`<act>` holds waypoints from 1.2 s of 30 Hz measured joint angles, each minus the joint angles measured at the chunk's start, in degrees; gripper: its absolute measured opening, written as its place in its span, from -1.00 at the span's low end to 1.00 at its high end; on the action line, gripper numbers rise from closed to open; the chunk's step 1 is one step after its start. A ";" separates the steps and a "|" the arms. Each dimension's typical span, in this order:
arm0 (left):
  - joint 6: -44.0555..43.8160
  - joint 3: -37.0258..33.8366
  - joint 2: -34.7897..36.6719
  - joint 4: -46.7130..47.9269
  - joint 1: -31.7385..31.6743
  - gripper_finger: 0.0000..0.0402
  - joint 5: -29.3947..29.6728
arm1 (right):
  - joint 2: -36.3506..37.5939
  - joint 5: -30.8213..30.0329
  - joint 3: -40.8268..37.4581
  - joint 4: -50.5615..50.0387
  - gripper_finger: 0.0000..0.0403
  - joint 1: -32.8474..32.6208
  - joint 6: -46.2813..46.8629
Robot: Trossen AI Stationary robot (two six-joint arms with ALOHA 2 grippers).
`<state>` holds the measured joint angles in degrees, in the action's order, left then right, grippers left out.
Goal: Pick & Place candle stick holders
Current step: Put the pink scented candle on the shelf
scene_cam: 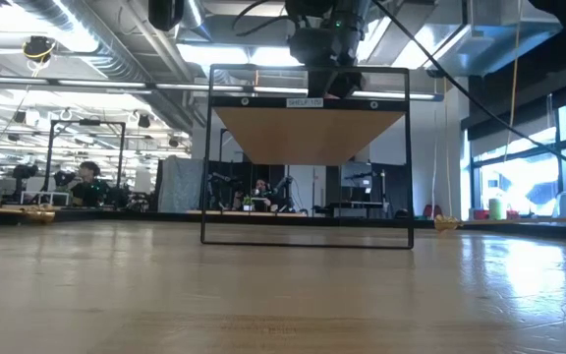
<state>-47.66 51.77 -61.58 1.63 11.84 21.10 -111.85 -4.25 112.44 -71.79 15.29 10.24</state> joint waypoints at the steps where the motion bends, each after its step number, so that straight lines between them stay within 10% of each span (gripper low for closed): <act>1: 0.01 0.00 0.00 0.00 0.00 -0.97 0.13 | 0.00 0.10 0.00 0.00 0.50 0.00 0.00; 36: 0.47 0.02 -0.02 0.02 0.00 -0.97 0.19 | -2.53 0.59 -0.02 0.57 0.60 -1.59 -0.55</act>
<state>-47.19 51.79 -61.60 1.65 11.84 21.29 -114.38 -3.66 112.42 -71.21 13.70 9.69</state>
